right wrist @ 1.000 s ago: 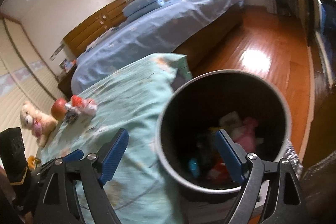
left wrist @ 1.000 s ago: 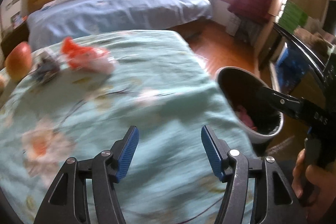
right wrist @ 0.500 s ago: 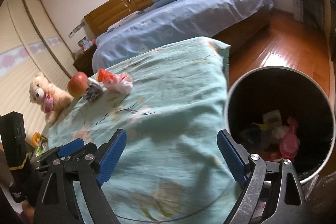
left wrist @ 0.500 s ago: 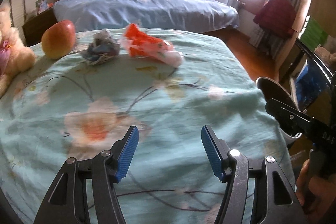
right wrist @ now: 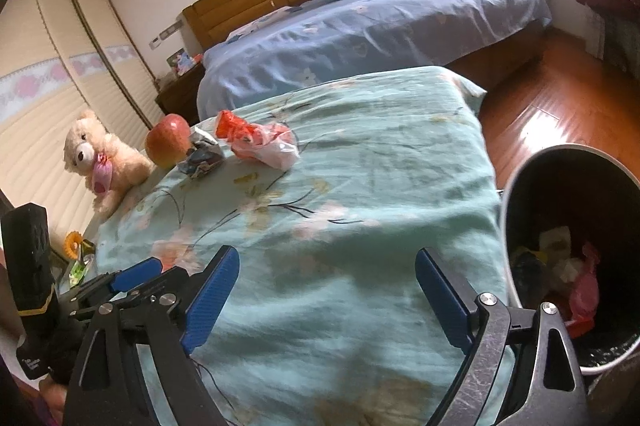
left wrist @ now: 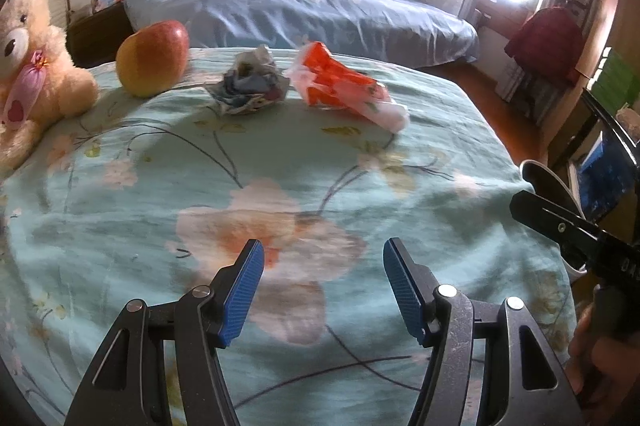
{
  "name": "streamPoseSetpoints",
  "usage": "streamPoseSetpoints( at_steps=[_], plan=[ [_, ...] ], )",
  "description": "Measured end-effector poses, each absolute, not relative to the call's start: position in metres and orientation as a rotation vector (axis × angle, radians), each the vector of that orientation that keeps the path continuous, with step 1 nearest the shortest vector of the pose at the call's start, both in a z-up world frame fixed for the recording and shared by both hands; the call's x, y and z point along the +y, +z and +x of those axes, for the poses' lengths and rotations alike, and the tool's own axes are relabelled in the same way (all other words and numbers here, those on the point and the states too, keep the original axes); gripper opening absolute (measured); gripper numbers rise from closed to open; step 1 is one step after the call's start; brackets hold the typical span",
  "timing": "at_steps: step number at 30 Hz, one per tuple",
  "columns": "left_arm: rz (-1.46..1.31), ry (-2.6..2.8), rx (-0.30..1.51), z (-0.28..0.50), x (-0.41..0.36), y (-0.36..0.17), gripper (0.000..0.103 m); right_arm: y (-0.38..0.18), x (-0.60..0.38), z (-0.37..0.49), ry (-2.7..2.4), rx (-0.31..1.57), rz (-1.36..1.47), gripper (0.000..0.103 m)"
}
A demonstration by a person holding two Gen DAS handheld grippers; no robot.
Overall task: Collect trash
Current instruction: 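Move both tools back over the grey tissue and orange bag on the bed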
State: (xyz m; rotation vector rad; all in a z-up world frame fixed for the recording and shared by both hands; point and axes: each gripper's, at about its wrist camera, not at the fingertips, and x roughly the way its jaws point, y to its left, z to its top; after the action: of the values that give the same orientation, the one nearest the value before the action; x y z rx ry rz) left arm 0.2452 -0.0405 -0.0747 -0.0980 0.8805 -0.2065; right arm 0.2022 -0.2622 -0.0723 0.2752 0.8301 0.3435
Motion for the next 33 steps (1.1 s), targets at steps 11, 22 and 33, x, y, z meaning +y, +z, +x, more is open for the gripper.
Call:
streamPoseSetpoints(
  at_steps=[11,22,33],
  plan=[
    [-0.113,-0.156,0.881,0.265,-0.016,-0.077,0.062,-0.072,-0.238,0.218,0.387,0.841,0.237,0.091],
    [-0.088,-0.126,0.870,0.302,-0.002,-0.078,0.062,-0.072,-0.215,0.246,0.448,0.849,0.187,0.091],
    [-0.118,-0.117,0.888,0.358,0.015,-0.085,0.062,-0.083,-0.194,0.287,0.491,0.887,0.162,0.091]
  ],
)
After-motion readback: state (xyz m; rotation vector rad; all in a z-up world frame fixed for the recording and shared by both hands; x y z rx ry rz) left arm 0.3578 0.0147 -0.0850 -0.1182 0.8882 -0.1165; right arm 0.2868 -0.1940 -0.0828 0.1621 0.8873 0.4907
